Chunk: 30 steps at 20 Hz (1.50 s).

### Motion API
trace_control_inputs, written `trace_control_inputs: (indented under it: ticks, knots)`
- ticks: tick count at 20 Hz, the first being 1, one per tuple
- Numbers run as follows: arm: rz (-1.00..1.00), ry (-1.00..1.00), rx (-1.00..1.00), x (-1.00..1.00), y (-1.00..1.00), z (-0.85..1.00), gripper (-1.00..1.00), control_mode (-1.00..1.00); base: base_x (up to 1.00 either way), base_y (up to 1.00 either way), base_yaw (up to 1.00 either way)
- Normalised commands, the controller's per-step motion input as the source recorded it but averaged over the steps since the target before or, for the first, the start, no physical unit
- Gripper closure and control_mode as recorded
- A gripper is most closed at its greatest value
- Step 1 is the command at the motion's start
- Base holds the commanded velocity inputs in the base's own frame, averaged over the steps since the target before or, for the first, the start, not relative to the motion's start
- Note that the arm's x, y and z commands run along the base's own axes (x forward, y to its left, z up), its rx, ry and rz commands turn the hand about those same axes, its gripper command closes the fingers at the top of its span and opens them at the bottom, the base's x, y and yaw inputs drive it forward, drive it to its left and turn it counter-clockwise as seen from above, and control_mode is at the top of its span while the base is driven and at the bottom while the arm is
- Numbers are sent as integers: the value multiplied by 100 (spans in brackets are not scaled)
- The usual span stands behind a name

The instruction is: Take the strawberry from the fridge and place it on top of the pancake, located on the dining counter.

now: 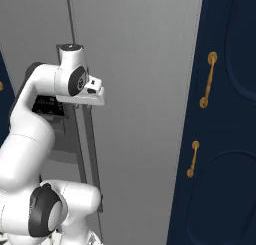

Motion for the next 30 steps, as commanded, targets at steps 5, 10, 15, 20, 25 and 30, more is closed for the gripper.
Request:
trace_control_inputs:
  ticks: [5, 10, 15, 20, 25, 30]
  knots:
    - [0, 0, 0, 0, 0, 0, -100, 100, -3, 0, 0]
    - [0, 0, 0, 0, 0, 0, -100, 100, -52, 0, -1]
    - [0, 0, 0, 0, 0, 0, -100, 100, -37, 3, -11]
    - [0, 0, 0, 0, 0, 0, -100, 100, 0, 41, -5]
    - [0, 0, 0, 0, 0, 0, -100, 100, -10, 7, 0]
    - [0, 0, 0, 0, 0, 0, -100, 100, -58, 0, 0]
